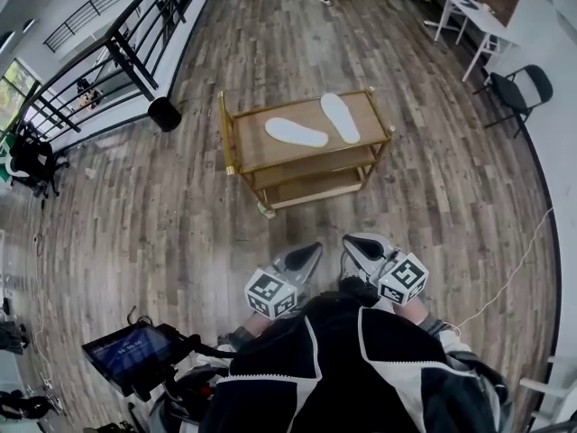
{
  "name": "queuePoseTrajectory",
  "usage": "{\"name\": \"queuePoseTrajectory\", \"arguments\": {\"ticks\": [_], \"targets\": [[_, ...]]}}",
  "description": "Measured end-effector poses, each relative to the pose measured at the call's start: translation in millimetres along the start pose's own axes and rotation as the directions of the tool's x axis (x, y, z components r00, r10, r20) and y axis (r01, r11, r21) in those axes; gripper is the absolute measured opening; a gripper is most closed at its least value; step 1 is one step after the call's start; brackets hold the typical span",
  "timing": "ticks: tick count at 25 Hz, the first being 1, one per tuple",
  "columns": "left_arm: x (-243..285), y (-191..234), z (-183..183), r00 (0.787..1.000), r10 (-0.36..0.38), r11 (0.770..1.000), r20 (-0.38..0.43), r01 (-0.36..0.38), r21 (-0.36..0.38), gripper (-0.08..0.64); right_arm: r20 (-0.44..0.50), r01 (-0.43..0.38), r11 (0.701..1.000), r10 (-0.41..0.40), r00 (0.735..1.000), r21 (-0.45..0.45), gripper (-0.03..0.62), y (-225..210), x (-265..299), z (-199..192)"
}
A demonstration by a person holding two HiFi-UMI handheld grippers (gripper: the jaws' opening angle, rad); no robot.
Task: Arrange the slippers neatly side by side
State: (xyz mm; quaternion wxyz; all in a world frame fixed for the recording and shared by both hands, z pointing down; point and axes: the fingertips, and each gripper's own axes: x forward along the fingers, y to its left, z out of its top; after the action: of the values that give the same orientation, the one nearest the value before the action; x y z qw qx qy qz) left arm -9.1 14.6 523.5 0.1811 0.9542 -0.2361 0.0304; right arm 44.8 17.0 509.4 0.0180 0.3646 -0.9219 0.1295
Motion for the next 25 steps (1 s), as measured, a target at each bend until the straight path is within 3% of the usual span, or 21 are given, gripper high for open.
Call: {"name": "queuePoseTrajectory", "arguments": {"ticks": [5,10,14,19,25], "targets": [[61.4,25.0,25.0,0.999,0.050,0.999,0.006,-0.050,0.003,0.018,0.005,-0.068,0.998,0.068,0.998,-0.014,0.005,-62.7,9.4,23.5],[123.3,43.0,47.7,0.997,0.069,0.995,-0.033,-0.066,0.078,0.018,0.020,-0.115,0.993,0.116,0.993,-0.011,0.005,-121.8,15.6,39.2],[162.0,61.5,66.9,0.995,0.094,0.993,-0.032,-0.092,0.074,0.018,0.044,-0.149,0.989,0.149,0.988,-0.004,0.005,-157.1,21.8,53.7],[183.2,84.2,83.8,0.987,0.160,0.984,-0.004,-0.159,0.084,0.018,0.042,-0.188,0.982,0.188,0.981,-0.001,0.005,-193.2,31.2,54.9],[183.6,110.5,89.2,0.975,0.221,0.974,-0.015,-0.219,0.060,0.018,0.027,-0.238,0.971,0.237,0.971,0.017,0.005,-205.8,59.2,62.1]]}}
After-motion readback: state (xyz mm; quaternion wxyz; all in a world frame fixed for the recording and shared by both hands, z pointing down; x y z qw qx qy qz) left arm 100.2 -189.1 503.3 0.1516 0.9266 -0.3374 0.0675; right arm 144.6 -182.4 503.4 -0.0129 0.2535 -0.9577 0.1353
